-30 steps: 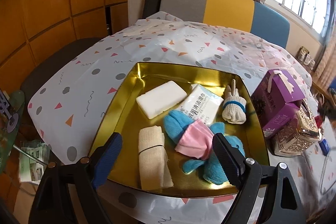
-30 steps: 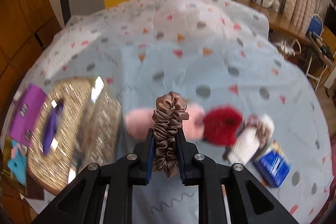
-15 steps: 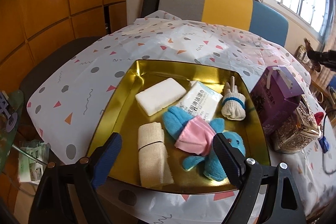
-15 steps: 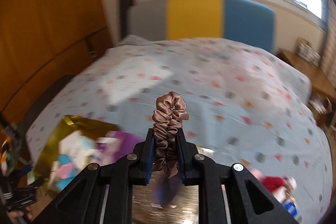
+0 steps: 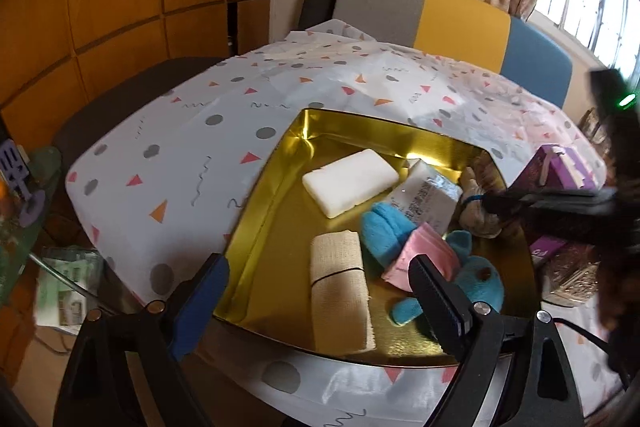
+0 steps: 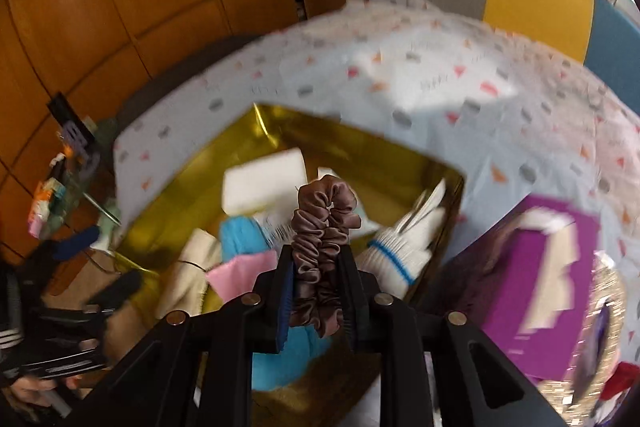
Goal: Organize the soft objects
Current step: 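Carry the brown scrunchie with the right tool into the gold tray and release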
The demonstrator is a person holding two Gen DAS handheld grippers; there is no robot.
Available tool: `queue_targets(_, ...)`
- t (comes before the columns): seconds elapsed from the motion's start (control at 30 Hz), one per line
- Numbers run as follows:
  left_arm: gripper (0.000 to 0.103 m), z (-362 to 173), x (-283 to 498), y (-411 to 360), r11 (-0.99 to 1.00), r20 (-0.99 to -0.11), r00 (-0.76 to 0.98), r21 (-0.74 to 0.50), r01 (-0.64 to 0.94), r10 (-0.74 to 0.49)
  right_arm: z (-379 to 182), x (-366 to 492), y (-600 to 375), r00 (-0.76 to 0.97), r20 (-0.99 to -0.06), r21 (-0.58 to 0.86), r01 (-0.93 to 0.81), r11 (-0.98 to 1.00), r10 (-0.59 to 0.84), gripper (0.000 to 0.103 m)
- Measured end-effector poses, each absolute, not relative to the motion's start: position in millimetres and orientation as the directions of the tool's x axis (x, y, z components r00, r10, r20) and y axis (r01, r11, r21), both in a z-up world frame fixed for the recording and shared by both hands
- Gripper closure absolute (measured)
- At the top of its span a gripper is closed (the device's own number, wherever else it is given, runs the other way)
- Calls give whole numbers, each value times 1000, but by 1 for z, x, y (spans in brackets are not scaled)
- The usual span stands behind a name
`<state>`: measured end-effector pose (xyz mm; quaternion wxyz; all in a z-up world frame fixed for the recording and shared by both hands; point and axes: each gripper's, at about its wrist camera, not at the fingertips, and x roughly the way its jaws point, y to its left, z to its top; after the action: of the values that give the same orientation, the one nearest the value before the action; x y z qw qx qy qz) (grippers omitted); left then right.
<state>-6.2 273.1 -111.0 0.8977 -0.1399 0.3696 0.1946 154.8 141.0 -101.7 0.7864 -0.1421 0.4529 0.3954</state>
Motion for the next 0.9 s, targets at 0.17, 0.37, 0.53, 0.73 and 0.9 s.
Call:
queue_targets(0.17,11,-113,-4,269,896,-724,659,-131,-424,206,-138,164,149,227,-860,172,-714,679,457,68)
queue_targets(0.37,11,-109,-2,262,910,-715,670,-120,-397,198,-129,156,138,264,-848,154,-706,692,459,62)
queue_targets(0.53,11,-104,-3,256,918,-706,679,-108,-381,199,-108,145,126,326,-815,121,-714,690,479,62)
queue_targets(0.73,11,-97,-3,246,931,-696,691,-91,-355,195,-87,131,111,371,-778,99,-724,682,507,62)
queue_targets(0.9,11,-93,-2,234,942,-693,697,-75,-326,186,-69,117,87,429,-746,59,-719,692,509,62)
